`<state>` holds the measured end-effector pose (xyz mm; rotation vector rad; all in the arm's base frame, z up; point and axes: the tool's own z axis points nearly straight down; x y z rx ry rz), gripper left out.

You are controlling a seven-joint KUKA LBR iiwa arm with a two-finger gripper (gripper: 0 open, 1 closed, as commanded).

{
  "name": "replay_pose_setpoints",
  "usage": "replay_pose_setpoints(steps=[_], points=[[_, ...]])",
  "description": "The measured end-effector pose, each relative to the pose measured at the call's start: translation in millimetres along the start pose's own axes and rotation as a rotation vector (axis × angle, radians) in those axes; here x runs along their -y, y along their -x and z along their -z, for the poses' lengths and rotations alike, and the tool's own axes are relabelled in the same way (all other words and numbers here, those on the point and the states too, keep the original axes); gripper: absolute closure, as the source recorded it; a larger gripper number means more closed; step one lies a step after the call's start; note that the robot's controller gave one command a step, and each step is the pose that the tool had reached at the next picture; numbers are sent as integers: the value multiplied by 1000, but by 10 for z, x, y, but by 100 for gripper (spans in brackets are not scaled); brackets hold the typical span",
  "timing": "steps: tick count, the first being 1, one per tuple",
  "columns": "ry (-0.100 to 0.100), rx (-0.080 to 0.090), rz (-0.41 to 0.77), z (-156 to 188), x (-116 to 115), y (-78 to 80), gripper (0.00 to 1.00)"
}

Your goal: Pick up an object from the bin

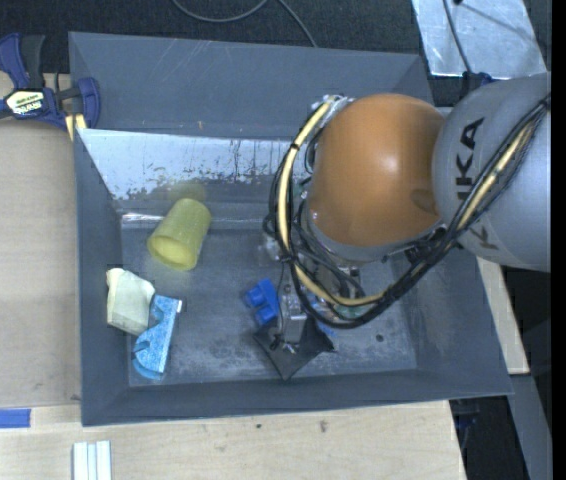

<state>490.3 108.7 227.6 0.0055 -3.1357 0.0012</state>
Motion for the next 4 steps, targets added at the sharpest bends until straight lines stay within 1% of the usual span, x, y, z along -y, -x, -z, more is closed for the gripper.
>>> replay_pose_setpoints(steps=[1,2,3,4], points=[[2,8,-3,45,6,16,0],[1,8,73,-285,158,77,0],[1,11,183,-700,309,315,0],[1,11,170,-1048,389,342,0]])
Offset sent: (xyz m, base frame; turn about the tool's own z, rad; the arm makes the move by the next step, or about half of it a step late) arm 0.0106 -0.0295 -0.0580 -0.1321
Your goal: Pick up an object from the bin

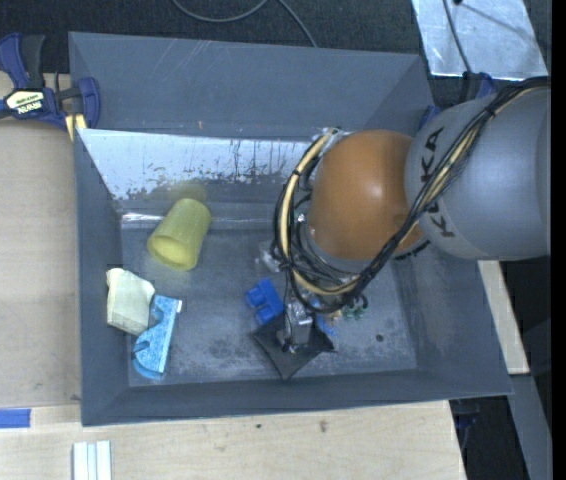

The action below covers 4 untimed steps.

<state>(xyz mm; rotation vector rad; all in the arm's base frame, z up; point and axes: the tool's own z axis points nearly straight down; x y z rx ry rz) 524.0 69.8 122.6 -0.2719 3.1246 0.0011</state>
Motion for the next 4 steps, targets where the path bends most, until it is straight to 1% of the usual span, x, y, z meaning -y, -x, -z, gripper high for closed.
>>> replay_pose_setpoints(steps=[1,2,3,4], points=[[0,1,7,-261,21,21,0],[2,14,-208,-442,126,-204,100],[2,14,-208,-443,126,-205,100],[1,3,-198,-27,87,-270,100]])
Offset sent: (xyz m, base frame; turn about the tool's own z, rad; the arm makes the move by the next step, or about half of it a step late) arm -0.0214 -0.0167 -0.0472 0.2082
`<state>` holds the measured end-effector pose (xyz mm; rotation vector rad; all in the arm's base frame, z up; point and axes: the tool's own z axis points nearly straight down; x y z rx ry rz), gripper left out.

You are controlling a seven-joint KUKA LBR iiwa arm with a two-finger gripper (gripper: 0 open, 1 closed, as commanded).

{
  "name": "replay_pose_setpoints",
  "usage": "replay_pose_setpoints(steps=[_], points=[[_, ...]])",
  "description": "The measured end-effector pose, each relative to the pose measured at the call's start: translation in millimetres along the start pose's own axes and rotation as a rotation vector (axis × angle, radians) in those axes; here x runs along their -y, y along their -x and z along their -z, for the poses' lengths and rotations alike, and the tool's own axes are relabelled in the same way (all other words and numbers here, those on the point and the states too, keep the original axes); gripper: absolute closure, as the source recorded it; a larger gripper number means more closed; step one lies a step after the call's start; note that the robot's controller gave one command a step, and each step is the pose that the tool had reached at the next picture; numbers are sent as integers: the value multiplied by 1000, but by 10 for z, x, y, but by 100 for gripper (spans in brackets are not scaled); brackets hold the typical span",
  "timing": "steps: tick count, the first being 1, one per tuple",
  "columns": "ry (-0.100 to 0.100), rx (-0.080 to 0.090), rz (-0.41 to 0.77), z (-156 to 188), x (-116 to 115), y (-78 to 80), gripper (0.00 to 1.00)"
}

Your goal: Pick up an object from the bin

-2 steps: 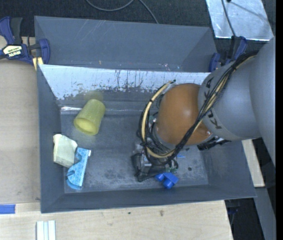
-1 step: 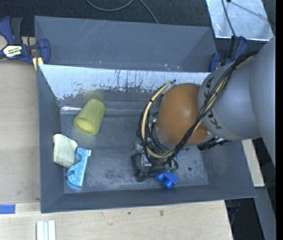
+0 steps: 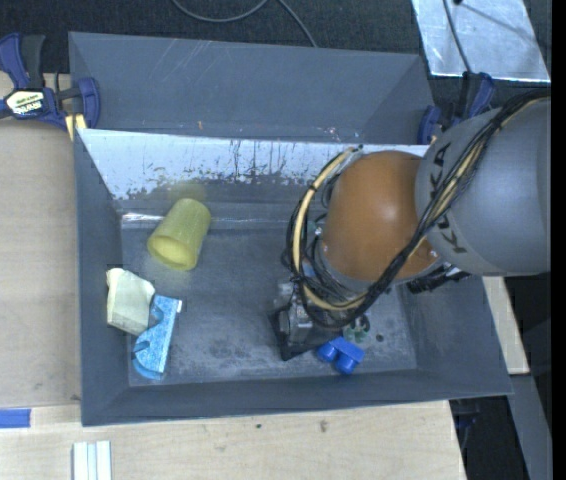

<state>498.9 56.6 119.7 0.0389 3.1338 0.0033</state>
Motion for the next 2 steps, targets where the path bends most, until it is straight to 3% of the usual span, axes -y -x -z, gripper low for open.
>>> replay_pose_setpoints(steps=[1,2], points=[[1,10,65,507,64,12,100],[0,1,57,1044,87,-35,100]])
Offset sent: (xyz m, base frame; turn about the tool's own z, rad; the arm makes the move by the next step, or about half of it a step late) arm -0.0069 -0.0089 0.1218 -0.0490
